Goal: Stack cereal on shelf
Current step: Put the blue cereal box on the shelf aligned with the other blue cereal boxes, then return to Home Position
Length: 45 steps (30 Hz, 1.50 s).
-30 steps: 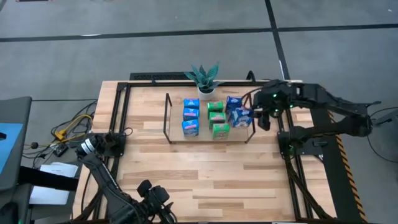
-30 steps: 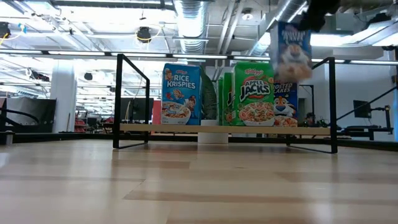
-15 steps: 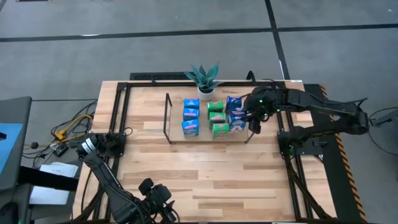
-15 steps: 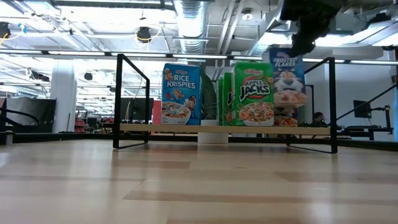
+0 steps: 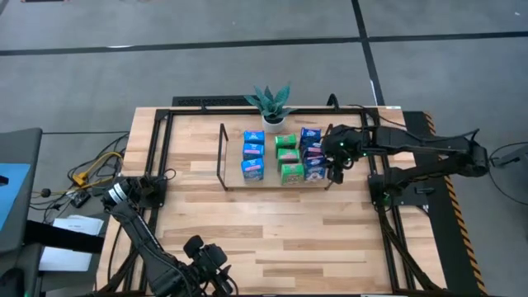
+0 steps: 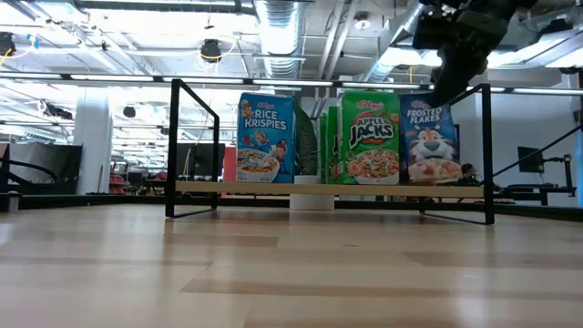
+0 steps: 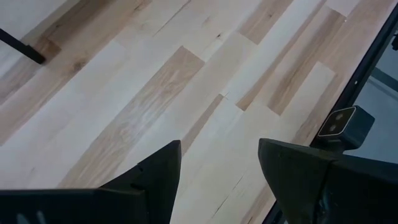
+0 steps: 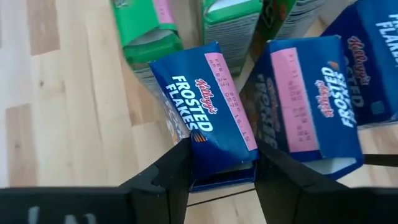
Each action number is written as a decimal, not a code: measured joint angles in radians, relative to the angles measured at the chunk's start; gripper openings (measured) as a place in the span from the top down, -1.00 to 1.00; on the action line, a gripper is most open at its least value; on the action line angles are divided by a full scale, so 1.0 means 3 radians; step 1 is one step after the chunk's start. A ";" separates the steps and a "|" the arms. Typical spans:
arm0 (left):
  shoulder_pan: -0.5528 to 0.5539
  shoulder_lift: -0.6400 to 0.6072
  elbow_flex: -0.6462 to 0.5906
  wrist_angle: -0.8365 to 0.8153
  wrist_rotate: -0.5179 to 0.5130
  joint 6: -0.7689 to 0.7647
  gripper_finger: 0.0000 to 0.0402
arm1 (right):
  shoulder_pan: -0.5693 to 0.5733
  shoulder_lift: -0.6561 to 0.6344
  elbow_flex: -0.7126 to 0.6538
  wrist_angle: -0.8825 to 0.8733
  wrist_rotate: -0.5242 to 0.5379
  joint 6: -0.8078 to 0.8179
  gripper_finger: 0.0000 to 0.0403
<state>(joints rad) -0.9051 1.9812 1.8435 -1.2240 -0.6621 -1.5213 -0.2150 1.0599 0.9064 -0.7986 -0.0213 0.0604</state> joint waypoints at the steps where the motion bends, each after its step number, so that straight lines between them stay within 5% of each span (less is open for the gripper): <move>1: 0.0000 0.0000 0.0000 0.0000 0.0000 0.0001 -0.01 | -0.0001 0.0002 -0.0007 0.0011 0.0030 0.0001 0.13; 17: 0.0000 0.0001 0.0000 0.0034 0.0000 -0.0030 -0.01 | -0.0002 0.0027 -0.0010 0.0009 0.0087 0.0026 0.07; 35: 0.0000 0.0003 0.0000 0.0033 0.0000 -0.0020 -0.01 | 0.0026 0.0016 0.0003 -0.0044 0.0080 0.0036 -0.25; 45: 0.0018 -0.0042 0.0049 0.0050 -0.0069 -0.0125 -0.01 | 0.0087 0.0014 0.0783 -0.0682 0.0046 -0.0057 -0.25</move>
<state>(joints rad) -0.8997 1.9685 1.8582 -1.2089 -0.6828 -1.5589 -0.1890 1.0642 1.1412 -1.0032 -0.0075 0.0434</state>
